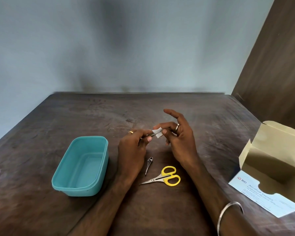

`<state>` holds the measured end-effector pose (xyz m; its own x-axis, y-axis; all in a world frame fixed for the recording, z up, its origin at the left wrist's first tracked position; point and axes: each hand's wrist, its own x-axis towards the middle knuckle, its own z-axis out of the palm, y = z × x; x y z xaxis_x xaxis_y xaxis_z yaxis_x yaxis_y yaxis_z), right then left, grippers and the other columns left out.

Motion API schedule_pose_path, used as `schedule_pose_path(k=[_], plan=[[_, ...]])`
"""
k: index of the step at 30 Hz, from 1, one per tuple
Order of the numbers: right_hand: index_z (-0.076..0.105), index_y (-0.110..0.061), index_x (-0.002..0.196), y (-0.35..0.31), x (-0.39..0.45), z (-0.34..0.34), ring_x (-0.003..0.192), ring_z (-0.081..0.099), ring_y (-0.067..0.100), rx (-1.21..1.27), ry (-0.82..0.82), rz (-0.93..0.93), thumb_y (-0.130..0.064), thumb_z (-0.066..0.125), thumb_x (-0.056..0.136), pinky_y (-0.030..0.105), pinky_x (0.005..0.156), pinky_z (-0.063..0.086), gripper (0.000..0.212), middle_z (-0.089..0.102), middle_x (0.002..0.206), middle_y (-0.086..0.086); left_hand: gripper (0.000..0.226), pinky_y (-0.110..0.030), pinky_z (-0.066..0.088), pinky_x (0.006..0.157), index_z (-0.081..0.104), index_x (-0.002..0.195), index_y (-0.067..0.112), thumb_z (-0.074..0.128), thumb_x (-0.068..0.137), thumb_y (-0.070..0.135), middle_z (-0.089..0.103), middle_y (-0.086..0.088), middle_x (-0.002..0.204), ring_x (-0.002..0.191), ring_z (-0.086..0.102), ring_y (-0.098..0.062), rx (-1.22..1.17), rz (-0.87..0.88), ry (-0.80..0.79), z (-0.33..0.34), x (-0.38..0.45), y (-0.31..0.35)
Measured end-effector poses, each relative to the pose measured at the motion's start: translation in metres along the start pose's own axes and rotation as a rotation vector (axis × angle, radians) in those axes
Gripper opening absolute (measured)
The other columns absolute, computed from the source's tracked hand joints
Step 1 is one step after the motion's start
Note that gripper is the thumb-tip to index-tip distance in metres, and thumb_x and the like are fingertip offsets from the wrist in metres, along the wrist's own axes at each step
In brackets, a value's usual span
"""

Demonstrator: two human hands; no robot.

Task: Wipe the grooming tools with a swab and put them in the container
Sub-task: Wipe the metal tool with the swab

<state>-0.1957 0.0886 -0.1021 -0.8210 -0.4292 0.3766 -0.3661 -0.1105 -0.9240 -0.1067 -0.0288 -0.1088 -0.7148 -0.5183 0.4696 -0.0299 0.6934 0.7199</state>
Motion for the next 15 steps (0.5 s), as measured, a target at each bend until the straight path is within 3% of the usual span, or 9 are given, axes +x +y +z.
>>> schedule_pose_path(k=[6, 9, 12, 15], plan=[[0.051, -0.033, 0.135, 0.0015, -0.0020, 0.0008, 0.087, 0.069, 0.011, -0.055, -0.060, 0.002, 0.012, 0.059, 0.086, 0.033, 0.073, 0.045, 0.066, 0.077, 0.089, -0.002, 0.024, -0.005, 0.040, 0.073, 0.074, 0.109, 0.019, 0.070, 0.087, 0.009, 0.073, 0.003, 0.100, 0.086, 0.059, -0.001, 0.015, -0.002, 0.004, -0.0004, -0.0005, 0.0015], [0.051, -0.035, 0.135, -0.0018, -0.0051, 0.0000, 0.089, 0.069, 0.016, -0.061, -0.068, 0.008, -0.002, 0.072, 0.084, 0.041, 0.073, 0.049, 0.064, 0.076, 0.090, 0.000, 0.023, -0.004, 0.040, 0.073, 0.074, 0.109, 0.018, 0.070, 0.088, 0.011, 0.074, 0.003, 0.102, 0.087, 0.061, -0.001, 0.026, -0.001, -0.004, -0.0001, -0.0008, 0.0008], [0.052, -0.036, 0.133, -0.0025, -0.0047, 0.0019, 0.087, 0.070, 0.012, -0.095, -0.039, 0.014, -0.015, 0.078, 0.084, 0.039, 0.077, 0.050, 0.060, 0.075, 0.087, -0.002, 0.022, -0.008, 0.044, 0.072, 0.074, 0.109, 0.018, 0.070, 0.088, 0.012, 0.074, 0.002, 0.101, 0.084, 0.064, -0.005, 0.033, 0.019, -0.012, 0.0001, -0.0019, 0.0020], [0.054, -0.035, 0.130, -0.0015, -0.0027, 0.0029, 0.085, 0.070, 0.013, -0.097, -0.017, 0.007, -0.007, 0.079, 0.082, 0.039, 0.078, 0.054, 0.061, 0.074, 0.088, -0.003, 0.022, -0.015, 0.048, 0.071, 0.075, 0.107, 0.018, 0.071, 0.087, 0.011, 0.074, 0.001, 0.096, 0.077, 0.065, -0.008, 0.023, 0.031, -0.003, 0.0002, -0.0021, 0.0021]])
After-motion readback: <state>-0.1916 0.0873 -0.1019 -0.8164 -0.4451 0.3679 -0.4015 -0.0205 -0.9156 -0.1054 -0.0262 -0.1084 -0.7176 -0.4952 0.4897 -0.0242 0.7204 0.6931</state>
